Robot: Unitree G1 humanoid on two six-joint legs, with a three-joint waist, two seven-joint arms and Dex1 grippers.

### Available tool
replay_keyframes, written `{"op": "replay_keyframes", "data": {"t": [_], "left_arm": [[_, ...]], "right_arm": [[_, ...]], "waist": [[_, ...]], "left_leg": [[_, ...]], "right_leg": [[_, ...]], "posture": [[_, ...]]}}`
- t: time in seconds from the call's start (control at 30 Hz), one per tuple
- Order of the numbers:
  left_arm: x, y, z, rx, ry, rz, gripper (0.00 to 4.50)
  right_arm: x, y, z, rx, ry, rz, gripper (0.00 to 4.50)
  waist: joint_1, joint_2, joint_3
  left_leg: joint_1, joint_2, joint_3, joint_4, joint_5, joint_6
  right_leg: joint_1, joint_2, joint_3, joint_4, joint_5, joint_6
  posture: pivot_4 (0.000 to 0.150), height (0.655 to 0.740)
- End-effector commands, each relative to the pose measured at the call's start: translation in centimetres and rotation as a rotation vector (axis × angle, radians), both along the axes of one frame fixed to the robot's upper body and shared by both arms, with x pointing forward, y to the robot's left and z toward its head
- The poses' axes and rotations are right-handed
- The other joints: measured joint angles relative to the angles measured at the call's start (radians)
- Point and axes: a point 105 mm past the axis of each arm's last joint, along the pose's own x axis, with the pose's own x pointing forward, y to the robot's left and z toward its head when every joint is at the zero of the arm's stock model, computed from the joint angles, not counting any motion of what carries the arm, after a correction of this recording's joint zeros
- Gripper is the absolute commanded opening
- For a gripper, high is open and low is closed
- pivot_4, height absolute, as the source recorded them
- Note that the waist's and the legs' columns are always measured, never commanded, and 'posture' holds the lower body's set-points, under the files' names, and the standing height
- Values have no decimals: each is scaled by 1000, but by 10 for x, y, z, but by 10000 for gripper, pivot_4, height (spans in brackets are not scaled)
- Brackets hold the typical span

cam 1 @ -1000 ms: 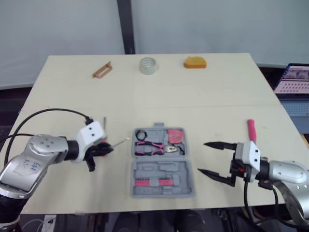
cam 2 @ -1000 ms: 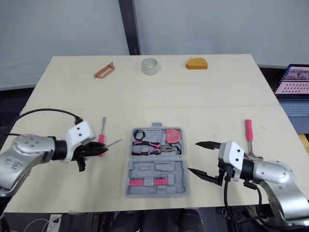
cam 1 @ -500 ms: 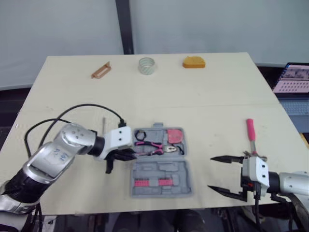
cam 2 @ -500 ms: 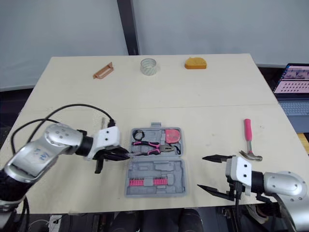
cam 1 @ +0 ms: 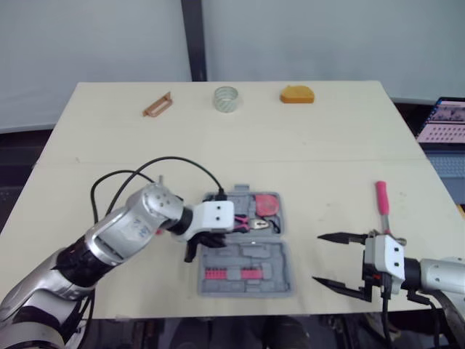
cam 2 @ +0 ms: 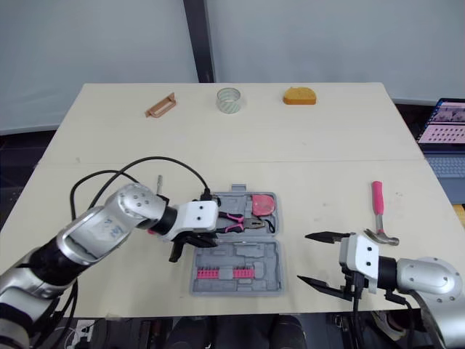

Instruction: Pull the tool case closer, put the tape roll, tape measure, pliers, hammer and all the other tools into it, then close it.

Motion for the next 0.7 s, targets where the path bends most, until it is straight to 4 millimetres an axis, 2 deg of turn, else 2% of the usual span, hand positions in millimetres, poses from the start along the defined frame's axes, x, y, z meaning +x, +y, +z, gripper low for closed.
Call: {"op": "replay_keyframes", "data": {"t": [0.03,0.7], "left_arm": [[6,-5,-1,61,-40,-10,259],[10,-28,-17,154,-28,4,259]], "right_arm": [[1,-1,5,-8,-18,-2,45000],[1,-6,1,-12,-17,-24,45000]], "waist": [[2,0,0],[3,0,0]], "left_leg": [[0,0,0,0,0,0],[-1,0,0,4,-1,1]], "right_leg": [[0,0,0,0,0,0],[0,0,0,2,0,0]], "posture": [[1500,7400],[1500,7400]]}}
